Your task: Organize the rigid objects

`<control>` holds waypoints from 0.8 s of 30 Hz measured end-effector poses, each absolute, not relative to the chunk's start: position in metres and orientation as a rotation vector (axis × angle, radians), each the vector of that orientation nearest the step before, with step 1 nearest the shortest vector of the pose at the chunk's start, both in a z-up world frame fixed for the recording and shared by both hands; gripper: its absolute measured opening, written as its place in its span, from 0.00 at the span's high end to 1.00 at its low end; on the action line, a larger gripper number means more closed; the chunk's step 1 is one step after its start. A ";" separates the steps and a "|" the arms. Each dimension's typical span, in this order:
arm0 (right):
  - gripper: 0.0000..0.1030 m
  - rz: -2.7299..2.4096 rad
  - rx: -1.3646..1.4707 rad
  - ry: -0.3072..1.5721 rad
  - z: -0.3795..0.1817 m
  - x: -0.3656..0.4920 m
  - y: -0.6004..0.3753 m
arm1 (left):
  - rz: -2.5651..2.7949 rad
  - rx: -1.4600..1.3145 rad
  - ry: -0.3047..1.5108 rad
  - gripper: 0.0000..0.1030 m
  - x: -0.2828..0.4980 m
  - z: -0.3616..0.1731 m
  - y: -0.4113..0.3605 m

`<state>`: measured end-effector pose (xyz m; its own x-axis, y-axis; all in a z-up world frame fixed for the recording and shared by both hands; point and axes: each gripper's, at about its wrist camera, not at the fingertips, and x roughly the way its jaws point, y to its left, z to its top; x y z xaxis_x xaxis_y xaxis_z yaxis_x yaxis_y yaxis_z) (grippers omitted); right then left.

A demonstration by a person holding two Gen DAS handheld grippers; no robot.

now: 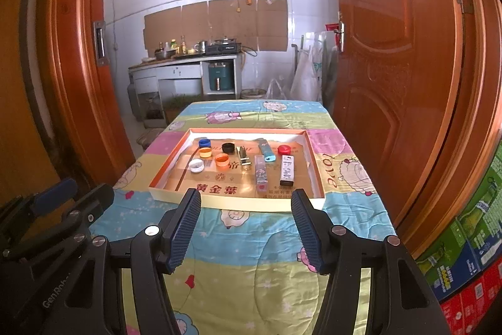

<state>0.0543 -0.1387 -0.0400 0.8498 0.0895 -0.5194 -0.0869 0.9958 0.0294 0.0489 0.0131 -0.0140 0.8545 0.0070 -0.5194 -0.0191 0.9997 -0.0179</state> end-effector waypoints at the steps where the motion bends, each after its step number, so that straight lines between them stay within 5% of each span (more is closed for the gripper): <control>1: 0.40 0.094 0.005 0.548 -0.040 0.054 -0.138 | 0.014 -0.023 0.546 0.52 0.049 -0.014 0.013; 24: 0.40 0.098 0.001 0.551 -0.041 0.056 -0.135 | 0.016 -0.026 0.551 0.52 0.049 -0.015 0.013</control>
